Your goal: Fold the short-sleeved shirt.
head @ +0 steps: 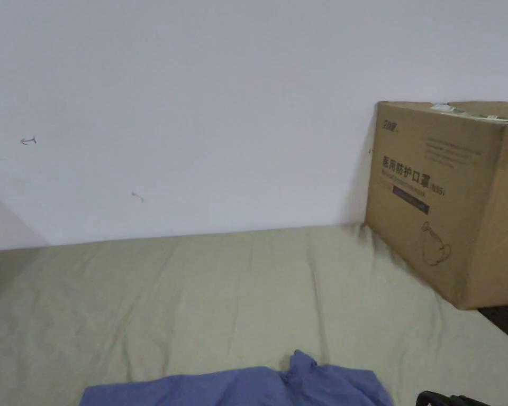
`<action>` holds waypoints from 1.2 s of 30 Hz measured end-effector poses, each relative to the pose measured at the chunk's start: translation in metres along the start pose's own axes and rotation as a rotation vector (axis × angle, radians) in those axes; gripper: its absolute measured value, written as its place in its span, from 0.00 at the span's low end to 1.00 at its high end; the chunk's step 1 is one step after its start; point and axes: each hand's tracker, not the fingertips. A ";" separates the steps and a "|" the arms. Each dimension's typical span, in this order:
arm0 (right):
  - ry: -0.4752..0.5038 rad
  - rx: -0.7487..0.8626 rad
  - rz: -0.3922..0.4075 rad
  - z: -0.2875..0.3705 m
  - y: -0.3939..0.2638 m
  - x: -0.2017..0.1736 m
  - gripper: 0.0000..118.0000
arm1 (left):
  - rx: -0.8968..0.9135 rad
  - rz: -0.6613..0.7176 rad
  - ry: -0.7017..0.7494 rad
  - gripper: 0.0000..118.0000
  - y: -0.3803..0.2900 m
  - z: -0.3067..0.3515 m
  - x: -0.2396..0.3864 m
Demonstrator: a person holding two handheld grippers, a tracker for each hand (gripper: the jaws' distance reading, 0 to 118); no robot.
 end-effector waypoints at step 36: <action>-0.220 -0.562 0.067 -0.313 0.056 0.119 0.04 | -0.103 0.080 0.088 0.00 -0.019 -0.085 -0.067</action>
